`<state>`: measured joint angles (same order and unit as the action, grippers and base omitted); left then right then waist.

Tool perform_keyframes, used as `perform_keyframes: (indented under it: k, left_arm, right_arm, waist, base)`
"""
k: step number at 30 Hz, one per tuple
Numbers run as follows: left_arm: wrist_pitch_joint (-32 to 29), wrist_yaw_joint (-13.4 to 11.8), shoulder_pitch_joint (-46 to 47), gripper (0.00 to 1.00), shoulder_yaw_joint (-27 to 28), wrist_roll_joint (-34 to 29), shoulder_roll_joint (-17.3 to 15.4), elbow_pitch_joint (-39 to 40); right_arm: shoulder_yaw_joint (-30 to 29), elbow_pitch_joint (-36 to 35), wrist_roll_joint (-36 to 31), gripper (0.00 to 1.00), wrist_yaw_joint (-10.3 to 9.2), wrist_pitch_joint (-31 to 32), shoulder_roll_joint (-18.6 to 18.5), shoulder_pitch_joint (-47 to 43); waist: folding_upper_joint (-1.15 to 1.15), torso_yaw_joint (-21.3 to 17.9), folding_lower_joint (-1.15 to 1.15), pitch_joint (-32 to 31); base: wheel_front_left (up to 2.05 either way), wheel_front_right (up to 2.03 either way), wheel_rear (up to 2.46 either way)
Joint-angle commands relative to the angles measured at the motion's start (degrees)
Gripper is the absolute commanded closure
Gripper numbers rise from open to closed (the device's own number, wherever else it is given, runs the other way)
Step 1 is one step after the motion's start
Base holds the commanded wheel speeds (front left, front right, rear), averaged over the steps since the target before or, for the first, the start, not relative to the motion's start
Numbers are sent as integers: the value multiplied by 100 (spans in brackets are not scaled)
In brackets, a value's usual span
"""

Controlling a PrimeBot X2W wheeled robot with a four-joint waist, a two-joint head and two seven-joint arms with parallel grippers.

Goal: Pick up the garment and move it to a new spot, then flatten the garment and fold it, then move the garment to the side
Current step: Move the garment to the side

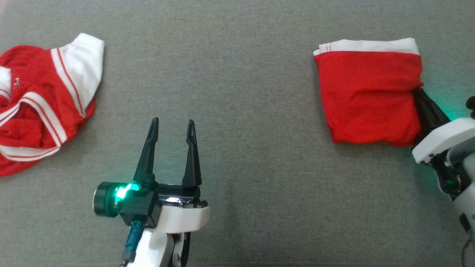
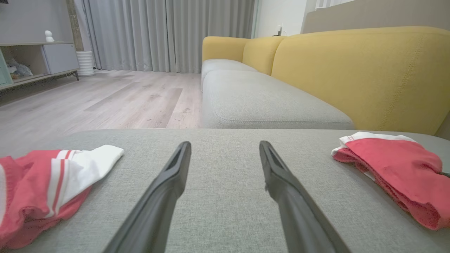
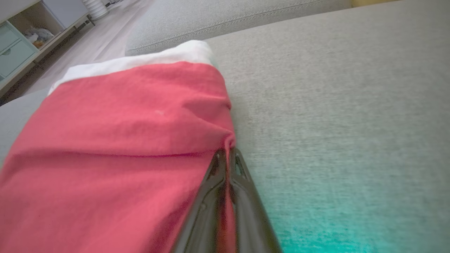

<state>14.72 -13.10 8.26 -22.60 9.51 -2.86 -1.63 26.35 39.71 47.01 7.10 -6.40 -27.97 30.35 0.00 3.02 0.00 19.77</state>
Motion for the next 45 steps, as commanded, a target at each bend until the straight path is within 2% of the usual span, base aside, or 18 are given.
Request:
perform_keyframes:
  k: [1,6,14,20,23,24,25,26,30,31,32,36,38,41,45]
  left_arm:
    - [28,-13,129,0,132,9,-2,191]
    - [28,34,222,0,143,-12,-2,305]
    - [28,95,640,0,107,-102,-2,400]
    - [28,117,941,0,14,-88,-2,348]
    - [28,144,1039,0,-25,-40,-2,316]
    - [28,152,1080,0,-40,-21,-2,304]
    - [28,156,1118,0,-56,-1,-2,297]
    - [28,156,1150,0,-70,20,-2,288]
    - [28,126,1136,0,-70,84,-2,199]
    - [28,101,1086,0,-59,55,-2,127]
    - [28,61,1009,0,-7,-3,-2,24]
    - [28,14,790,0,155,-2,-2,-86]
    - [28,32,640,0,262,45,-2,-228]
    - [28,77,416,0,406,103,-2,-448]
    - [28,163,89,0,510,97,-2,-700]
  right_arm:
    - [122,-46,77,100,39,-105,-268,66]
    - [230,114,150,100,39,-231,-811,376]
    - [103,589,14,100,39,-242,-1965,780]
    - [-248,976,-170,100,39,-314,-2572,930]
    - [-397,1118,-294,100,39,-445,-2710,949]
    - [-487,1198,-386,95,39,-525,-2761,979]
    - [-568,1272,-493,73,39,-596,-2785,1007]
    - [-640,1343,-583,0,39,-642,-2776,1022]
    - [-838,1513,-1000,0,39,-777,-2466,1016]
    - [-967,1482,-1188,0,39,-827,-2229,953]
    - [-1147,1316,-1371,0,39,-851,-1932,806]
    - [-1889,385,-1897,0,39,-857,-1120,229]
    - [-2235,-189,-2221,0,39,-858,-568,-206]
    - [-2378,-989,-2740,0,39,-858,244,-931]
    - [-2206,-1737,-3115,0,39,-859,951,-1734]
  waist:
    - [0,-73,0,52]
    - [0,-260,0,297]
    - [0,-467,0,989]
    - [0,-497,0,1364]
    - [0,-470,0,1436]
    - [0,-455,0,1456]
    - [0,-440,0,1466]
    - [0,-423,0,1464]
    - [0,-374,0,1198]
    - [0,-326,0,999]
    - [0,-274,0,745]
    - [0,-231,0,252]
    - [0,-224,0,-17]
    - [0,-193,0,-450]
    - [0,-111,0,-1079]
  base:
    - [0,0,0]
    - [0,0,0]
    - [0,0,0]
    - [0,0,0]
    - [0,0,0]
    - [0,0,0]
    - [0,0,0]
    - [0,0,0]
    - [0,0,0]
    - [0,0,0]
    - [0,0,0]
    - [0,0,0]
    - [0,0,0]
    - [0,0,0]
    - [0,0,0]
